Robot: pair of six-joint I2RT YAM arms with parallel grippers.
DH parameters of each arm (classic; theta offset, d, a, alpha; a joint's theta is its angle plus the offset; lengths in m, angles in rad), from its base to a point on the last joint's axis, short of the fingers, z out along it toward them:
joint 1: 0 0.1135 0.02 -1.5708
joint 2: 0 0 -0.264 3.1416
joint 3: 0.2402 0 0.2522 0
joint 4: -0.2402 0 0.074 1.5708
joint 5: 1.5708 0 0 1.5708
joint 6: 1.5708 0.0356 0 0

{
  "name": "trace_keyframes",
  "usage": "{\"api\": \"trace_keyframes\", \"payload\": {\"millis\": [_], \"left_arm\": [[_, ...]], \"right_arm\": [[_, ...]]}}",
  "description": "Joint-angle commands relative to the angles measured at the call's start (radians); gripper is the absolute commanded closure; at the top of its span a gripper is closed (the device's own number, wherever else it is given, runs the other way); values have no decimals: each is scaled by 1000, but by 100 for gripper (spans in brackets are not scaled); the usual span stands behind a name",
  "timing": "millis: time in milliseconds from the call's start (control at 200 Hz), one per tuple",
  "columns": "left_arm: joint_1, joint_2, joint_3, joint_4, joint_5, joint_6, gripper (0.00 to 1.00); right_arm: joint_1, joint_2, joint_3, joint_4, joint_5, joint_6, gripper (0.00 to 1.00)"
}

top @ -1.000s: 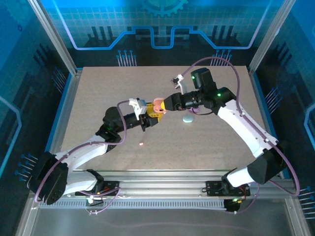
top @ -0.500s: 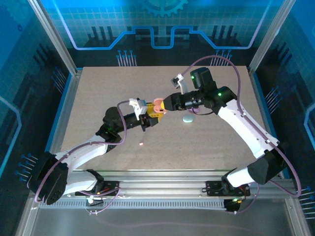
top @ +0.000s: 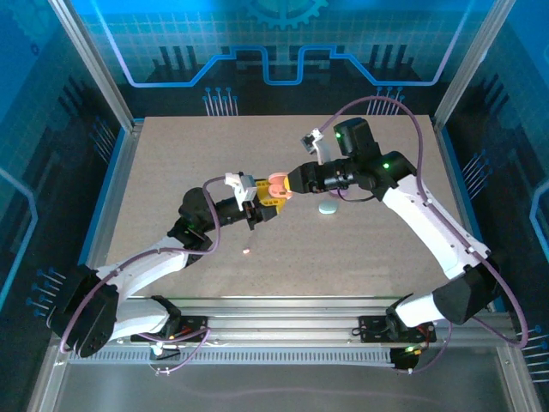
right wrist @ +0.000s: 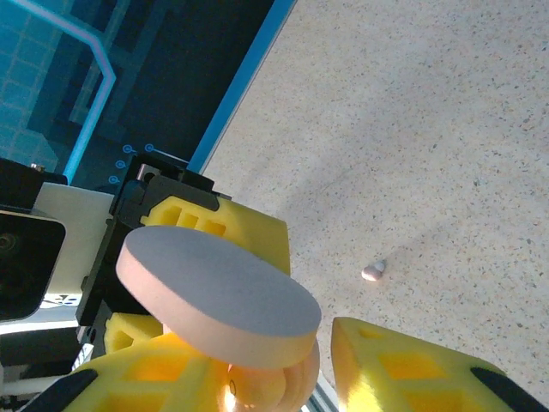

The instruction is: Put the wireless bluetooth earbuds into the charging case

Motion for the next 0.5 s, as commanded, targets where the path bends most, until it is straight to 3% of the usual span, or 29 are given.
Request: {"api": "trace_keyframes", "payload": {"millis": [0, 225, 495], "left_arm": [[-5, -13, 20, 48, 19, 22, 69], [-5, -11, 19, 43, 13, 28, 69], [-4, -12, 19, 44, 10, 31, 69]], "right_arm": [[3, -26, 29, -28, 0, -9, 58], [3, -60, 28, -37, 16, -22, 50], [2, -77, 20, -44, 34, -27, 54]]}}
